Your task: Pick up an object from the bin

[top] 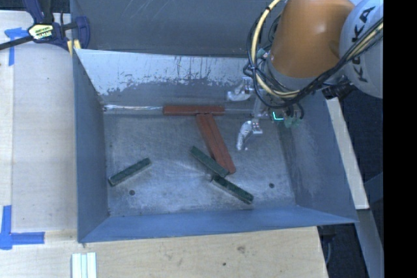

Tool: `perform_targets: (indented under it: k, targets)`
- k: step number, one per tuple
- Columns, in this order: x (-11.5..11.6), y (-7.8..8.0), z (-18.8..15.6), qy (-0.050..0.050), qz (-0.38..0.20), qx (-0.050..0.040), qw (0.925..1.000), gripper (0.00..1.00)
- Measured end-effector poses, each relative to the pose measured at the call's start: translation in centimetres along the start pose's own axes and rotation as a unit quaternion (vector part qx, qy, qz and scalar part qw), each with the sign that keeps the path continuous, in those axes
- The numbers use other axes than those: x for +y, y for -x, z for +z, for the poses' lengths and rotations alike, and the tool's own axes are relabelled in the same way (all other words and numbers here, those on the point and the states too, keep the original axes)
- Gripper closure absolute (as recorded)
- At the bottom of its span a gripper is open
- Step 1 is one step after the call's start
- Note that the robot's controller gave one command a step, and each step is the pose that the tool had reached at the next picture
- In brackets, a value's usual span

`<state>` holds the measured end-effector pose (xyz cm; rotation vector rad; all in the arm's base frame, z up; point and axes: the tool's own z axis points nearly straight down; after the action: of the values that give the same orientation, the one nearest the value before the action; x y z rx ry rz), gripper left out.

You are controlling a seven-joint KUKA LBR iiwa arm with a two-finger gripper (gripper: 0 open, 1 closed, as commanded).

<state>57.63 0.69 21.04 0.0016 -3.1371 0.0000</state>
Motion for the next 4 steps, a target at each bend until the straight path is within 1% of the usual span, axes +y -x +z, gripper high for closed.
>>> perform_targets:
  k: [1,2,3,4]
  targets:
    - [0.0,0.2,-0.4,0.0,0.0,-0.004,1.0,0.0]
    - [-2.7,-0.3,5.8,0.0,0.015,-0.0066,0.9999,0.0]
    - [-4.9,1.1,12.5,0.0,0.043,-0.0059,0.9991,0.0]
    - [-5.8,1.0,13.6,0.0,-0.005,-0.013,0.9999,0.0]
